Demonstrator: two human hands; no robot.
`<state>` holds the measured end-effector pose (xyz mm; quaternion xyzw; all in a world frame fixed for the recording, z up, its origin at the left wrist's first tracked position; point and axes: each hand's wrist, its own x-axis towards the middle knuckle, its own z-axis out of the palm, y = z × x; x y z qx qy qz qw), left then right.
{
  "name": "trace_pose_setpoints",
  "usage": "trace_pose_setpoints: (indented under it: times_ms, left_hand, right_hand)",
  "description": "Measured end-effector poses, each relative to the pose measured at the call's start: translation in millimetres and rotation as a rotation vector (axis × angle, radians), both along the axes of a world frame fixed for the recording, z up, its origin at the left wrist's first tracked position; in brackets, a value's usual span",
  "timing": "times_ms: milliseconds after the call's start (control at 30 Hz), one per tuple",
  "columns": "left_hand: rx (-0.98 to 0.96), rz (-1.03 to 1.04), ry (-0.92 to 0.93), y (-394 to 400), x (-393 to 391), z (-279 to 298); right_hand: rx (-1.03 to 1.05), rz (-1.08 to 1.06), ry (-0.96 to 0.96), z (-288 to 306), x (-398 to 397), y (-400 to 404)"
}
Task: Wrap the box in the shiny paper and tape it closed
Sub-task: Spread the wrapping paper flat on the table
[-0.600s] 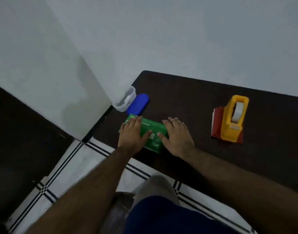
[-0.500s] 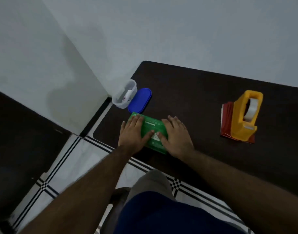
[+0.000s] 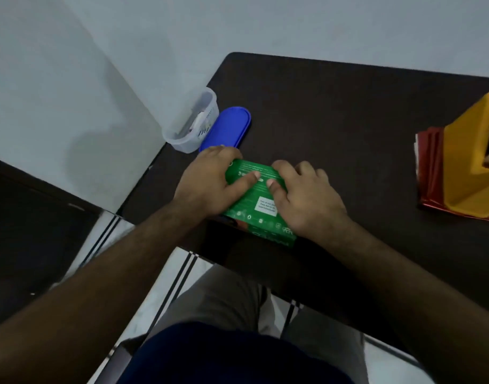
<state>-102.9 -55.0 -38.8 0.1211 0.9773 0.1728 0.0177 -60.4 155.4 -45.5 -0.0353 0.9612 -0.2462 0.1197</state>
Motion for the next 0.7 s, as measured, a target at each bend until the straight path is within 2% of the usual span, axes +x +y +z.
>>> trace_pose_setpoints:
  times_ms: [133,167,233,300,400,467,600,700]
  left_hand:
    - [-0.006,-0.018,0.036,3,7,-2]
    - [-0.004,0.003,0.092,0,8,-5]
    - [-0.034,0.011,0.139,-2,7,-11]
    - [-0.062,-0.027,0.234,-8,13,-17]
    - [-0.106,-0.128,0.264,-11,21,-19]
    - [-0.065,-0.147,0.267,-18,29,-23]
    - [-0.023,-0.135,0.306,-30,44,-31]
    - [-0.021,-0.137,0.332,-39,60,-29]
  right_hand:
    - [0.078,-0.004,0.013,-2,6,-5]
    - [0.101,-0.004,0.073,-1,8,-8]
    - [0.167,0.014,0.062,4,10,-11]
    - [0.241,-0.018,0.131,-1,13,-19]
    - [0.300,-0.078,0.182,1,12,-29]
    - [0.320,-0.131,0.196,6,19,-40]
    - [0.225,-0.380,0.297,3,46,-54]
    - [0.145,-0.452,0.303,5,63,-71]
